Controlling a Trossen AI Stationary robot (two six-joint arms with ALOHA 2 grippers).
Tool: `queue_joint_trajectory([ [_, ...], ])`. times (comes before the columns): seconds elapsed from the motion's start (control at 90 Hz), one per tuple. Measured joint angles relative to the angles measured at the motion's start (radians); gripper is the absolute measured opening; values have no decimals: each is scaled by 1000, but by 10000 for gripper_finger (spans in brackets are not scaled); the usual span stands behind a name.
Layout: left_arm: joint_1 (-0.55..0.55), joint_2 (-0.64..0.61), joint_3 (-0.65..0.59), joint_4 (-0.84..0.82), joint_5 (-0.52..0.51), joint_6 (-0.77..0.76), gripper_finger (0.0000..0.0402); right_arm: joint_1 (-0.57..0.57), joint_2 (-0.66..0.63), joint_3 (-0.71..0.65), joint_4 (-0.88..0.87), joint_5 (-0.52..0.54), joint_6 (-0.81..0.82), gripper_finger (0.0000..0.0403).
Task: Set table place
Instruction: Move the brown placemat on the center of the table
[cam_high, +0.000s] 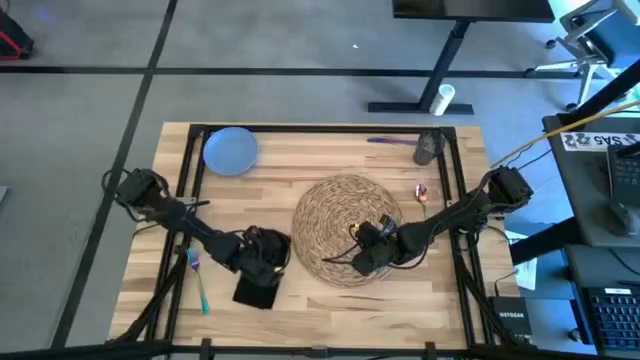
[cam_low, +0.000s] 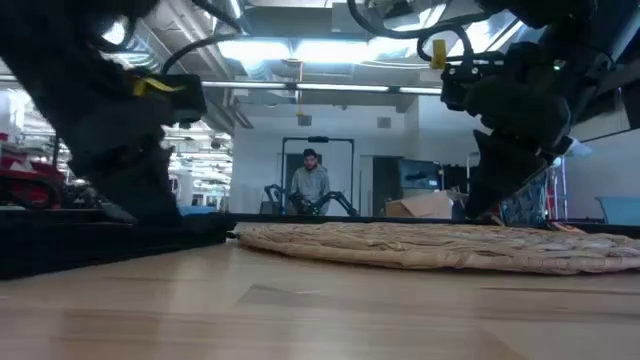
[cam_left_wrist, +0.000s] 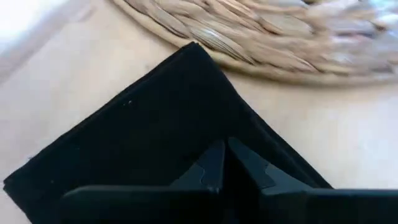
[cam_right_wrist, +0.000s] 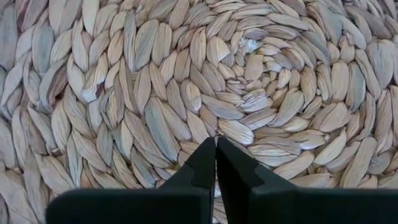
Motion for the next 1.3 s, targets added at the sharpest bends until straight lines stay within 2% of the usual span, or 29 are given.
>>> queue_joint_trajectory([
  [0.333,94,1,0,-136,-53,10,0,8,0,0,-1,-19,0,0],
  [1.3,274,-3,-6,-68,-66,194,0,18,0,0,-1,-1,2,0],
])
